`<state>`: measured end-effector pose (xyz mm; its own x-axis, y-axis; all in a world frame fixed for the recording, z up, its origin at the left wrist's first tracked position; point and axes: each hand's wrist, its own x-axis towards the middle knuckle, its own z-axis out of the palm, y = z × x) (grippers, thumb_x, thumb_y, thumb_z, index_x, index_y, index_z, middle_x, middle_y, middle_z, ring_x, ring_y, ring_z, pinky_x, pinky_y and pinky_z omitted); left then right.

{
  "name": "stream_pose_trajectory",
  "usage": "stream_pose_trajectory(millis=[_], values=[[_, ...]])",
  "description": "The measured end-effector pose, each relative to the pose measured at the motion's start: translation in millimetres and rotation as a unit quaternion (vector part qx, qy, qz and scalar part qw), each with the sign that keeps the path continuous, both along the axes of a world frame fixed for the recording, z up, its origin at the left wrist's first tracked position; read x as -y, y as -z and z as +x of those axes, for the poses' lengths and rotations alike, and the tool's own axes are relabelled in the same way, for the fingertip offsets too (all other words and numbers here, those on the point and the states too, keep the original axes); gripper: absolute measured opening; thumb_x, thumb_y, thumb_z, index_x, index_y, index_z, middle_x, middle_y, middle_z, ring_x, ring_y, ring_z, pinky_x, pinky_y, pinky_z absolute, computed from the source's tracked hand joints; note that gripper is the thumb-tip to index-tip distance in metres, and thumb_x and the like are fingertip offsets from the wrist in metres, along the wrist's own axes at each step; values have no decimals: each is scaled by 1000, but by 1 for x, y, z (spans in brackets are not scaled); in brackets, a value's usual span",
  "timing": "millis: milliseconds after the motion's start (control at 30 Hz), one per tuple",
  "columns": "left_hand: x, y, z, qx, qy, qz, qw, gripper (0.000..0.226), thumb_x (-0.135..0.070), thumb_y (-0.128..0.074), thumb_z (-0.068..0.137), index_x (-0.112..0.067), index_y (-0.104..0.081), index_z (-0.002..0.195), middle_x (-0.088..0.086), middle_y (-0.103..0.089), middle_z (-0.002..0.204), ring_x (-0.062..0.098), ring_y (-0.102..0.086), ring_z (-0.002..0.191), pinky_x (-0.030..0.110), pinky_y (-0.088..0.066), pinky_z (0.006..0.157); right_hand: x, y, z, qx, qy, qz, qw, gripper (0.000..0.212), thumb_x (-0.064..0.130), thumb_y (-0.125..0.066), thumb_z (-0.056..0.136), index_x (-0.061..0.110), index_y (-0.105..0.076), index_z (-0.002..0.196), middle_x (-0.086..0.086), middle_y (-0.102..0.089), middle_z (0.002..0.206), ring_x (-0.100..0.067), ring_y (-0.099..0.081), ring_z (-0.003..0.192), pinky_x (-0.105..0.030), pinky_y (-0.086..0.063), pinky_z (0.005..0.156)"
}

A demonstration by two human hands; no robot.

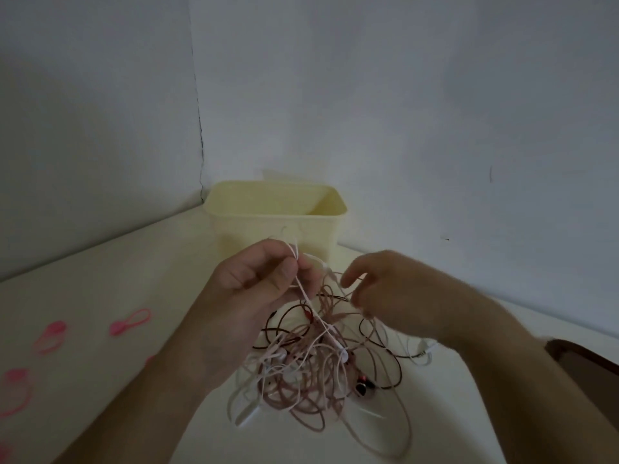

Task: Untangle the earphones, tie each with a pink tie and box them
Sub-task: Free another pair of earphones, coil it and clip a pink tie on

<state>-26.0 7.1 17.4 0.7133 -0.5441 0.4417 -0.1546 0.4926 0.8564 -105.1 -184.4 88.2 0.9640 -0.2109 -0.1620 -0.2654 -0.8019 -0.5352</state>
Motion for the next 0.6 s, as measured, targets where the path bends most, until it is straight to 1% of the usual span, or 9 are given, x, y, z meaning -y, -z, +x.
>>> stream_pose_trajectory(millis=[33, 100, 167, 200, 267, 367, 433, 500, 600], values=[[1, 0, -1, 5, -3, 2, 1000, 15, -19, -62, 93, -9, -73, 94, 18, -67, 91, 30, -67, 91, 34, -56, 86, -3, 0, 0, -18, -38, -39, 998, 35, 14, -62, 93, 30, -68, 124, 9, -70, 115, -6, -63, 81, -21, -47, 66], [1, -1, -1, -1, -10, 0, 1000, 14, -16, -61, 96, -7, -71, 95, 18, -68, 93, 30, -66, 92, 33, -56, 83, -8, 0, -1, -54, -114, -72, 989, 45, 20, -67, 92, 37, -61, 134, 15, -63, 118, -2, -60, 90, -23, -52, 75], [1, 0, 0, -18, -10, -10, 1000, 13, -10, -58, 100, -5, -69, 97, 18, -69, 96, 32, -68, 93, 36, -57, 83, -15, 4, -2, -64, -147, -97, 982, 39, 37, -75, 91, 38, -64, 129, 16, -65, 111, -4, -63, 95, -30, -57, 87], [1, 0, 0, -30, -5, -18, 999, 14, -8, -55, 100, -4, -68, 97, 18, -69, 97, 33, -69, 94, 37, -58, 84, -18, 8, 0, -52, -141, -104, 983, 31, 44, -76, 91, 36, -69, 120, 15, -67, 106, -4, -64, 93, -33, -58, 88], [1, 0, -1, -58, 18, -33, 998, 18, -7, -51, 100, -5, -68, 96, 19, -70, 101, 34, -72, 98, 40, -59, 88, -21, 20, 6, -3, -107, -113, 988, 16, 46, -73, 93, 30, -75, 95, 12, -70, 92, -7, -66, 84, -36, -61, 82], [2, -1, -2, -79, 30, -46, 995, 18, -7, -50, 98, -6, -68, 95, 20, -71, 102, 37, -72, 103, 41, -58, 93, -9, 28, 13, 52, -40, -139, 988, 22, 37, -72, 94, 26, -71, 75, 8, -70, 76, -11, -68, 72, -36, -61, 70], [2, -1, -1, -95, 28, -56, 993, 18, -8, -51, 98, -6, -68, 95, 18, -71, 99, 37, -72, 102, 40, -59, 94, 1, 22, 12, 64, -15, -131, 989, 24, 39, -77, 92, 25, -68, 74, 8, -69, 74, -10, -66, 68, -32, -58, 65], [2, 0, -1, -108, 34, -69, 991, 21, -8, -49, 99, -7, -69, 94, 16, -71, 96, 34, -72, 99, 39, -59, 94, 11, 17, 8, 56, -9, -126, 990, 23, 41, -80, 90, 25, -68, 77, 8, -70, 79, -9, -66, 72, -30, -56, 67], [4, 2, -2, -103, 40, -56, 992, 20, -9, -49, 100, -7, -68, 94, 15, -68, 91, 34, -72, 96, 41, -59, 93, 16, 18, 7, 35, -21, -147, 988, 14, 31, -78, 91, 31, -70, 80, 12, -70, 87, -5, -65, 79, -27, -57, 71]])
